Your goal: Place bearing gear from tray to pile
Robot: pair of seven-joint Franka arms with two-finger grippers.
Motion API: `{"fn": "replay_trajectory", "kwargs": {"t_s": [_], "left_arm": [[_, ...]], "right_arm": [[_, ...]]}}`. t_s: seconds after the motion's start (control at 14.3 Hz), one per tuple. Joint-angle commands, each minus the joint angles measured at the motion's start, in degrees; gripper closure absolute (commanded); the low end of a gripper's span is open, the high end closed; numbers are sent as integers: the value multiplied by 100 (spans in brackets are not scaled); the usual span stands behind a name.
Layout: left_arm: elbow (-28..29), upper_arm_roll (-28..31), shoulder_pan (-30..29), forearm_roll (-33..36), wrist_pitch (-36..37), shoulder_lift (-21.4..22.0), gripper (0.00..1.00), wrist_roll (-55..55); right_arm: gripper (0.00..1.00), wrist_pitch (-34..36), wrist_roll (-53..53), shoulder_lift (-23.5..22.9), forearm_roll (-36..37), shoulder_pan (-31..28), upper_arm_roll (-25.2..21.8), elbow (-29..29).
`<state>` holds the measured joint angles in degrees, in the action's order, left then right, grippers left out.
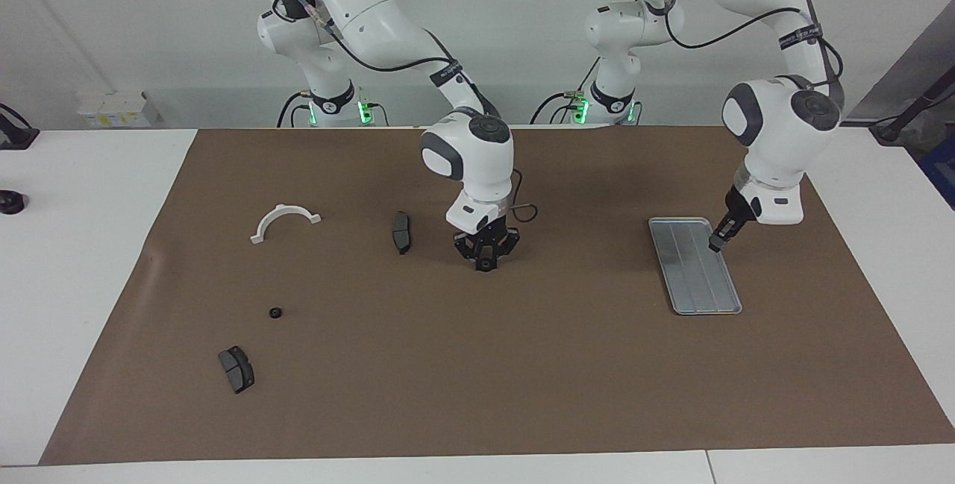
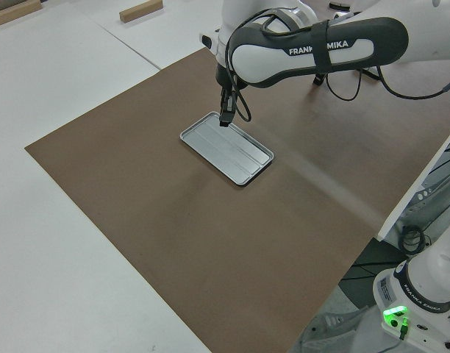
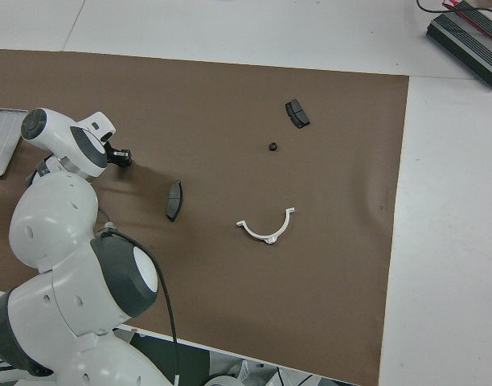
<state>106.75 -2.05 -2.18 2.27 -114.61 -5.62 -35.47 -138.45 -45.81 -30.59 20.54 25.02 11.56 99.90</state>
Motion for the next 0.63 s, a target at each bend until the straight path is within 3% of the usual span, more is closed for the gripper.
{"fn": "replay_trajectory", "kwargs": {"t_s": [0.0,0.35,0.56], "left_arm": [[-313,38,279,125,439,210,100,23],[-164,-138,1121,55,370,439,100,-248],[494,-129,2227,-86,-961,343,100,-1904]], "right_arm": [[100,-94,-104,-61,143,-339,22,-294],[100,-225,773,-158,152,-1261,22,-410],[100,-577,1327,-237,152,-1841,22,-401]]}}
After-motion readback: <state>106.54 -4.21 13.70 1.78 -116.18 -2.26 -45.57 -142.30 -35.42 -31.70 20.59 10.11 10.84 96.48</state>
